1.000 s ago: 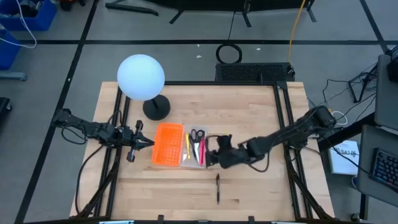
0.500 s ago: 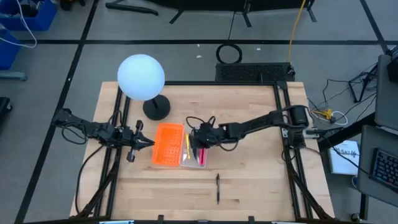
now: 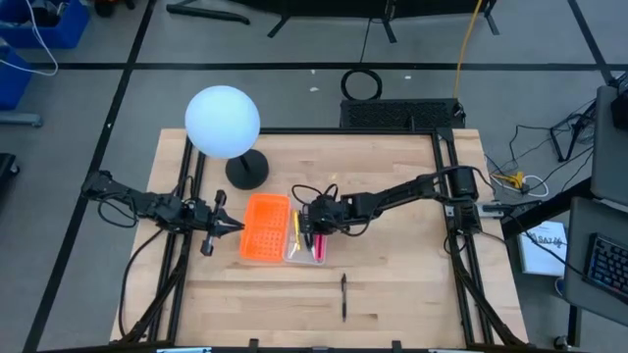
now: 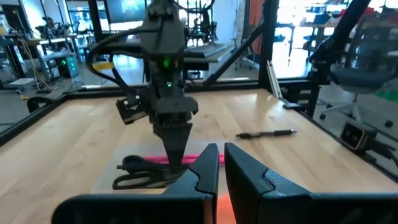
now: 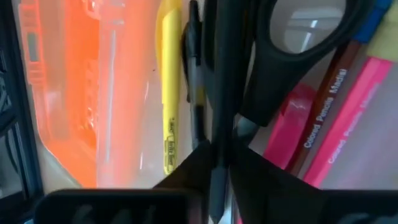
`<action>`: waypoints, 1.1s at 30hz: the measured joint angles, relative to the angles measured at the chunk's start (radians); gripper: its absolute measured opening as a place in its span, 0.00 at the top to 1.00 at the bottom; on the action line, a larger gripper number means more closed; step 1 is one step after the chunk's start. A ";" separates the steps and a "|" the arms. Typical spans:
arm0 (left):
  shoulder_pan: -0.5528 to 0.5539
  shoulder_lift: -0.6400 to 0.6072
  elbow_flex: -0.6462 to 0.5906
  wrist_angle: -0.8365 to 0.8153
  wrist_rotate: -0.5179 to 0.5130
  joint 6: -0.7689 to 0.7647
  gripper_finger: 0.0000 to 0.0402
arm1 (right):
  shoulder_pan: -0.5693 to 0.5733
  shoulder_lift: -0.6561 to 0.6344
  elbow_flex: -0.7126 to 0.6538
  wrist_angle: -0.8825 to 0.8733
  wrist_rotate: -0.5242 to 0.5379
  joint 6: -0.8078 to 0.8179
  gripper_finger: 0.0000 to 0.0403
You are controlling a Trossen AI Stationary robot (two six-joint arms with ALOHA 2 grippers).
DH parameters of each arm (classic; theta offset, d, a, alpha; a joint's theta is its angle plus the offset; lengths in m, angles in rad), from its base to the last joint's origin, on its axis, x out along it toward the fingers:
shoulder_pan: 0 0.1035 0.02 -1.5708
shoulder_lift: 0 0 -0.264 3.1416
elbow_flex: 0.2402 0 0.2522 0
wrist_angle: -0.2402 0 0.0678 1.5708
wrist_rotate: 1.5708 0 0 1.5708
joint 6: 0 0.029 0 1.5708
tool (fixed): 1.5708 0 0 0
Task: Pick & place school supplies into a supply box
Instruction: Put the right black pen into the supply box, then put the black pen into the supply box
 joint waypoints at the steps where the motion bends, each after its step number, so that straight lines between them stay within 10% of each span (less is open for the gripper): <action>1: 0.000 0.000 0.000 0.000 0.003 -0.001 0.91 | 0.000 0.000 0.000 -0.002 0.000 0.004 0.85; 11: 0.000 0.000 -0.001 0.000 0.021 -0.003 0.91 | 0.003 -0.066 -0.001 -0.010 0.015 -0.013 0.63; 21: 0.000 0.000 -0.001 0.000 0.022 -0.008 0.91 | 0.080 -0.226 -0.001 -0.142 0.102 -0.034 0.67; 33: 0.000 0.000 -0.001 -0.001 0.022 -0.003 0.91 | 0.432 -0.241 0.018 -0.241 0.266 0.276 0.79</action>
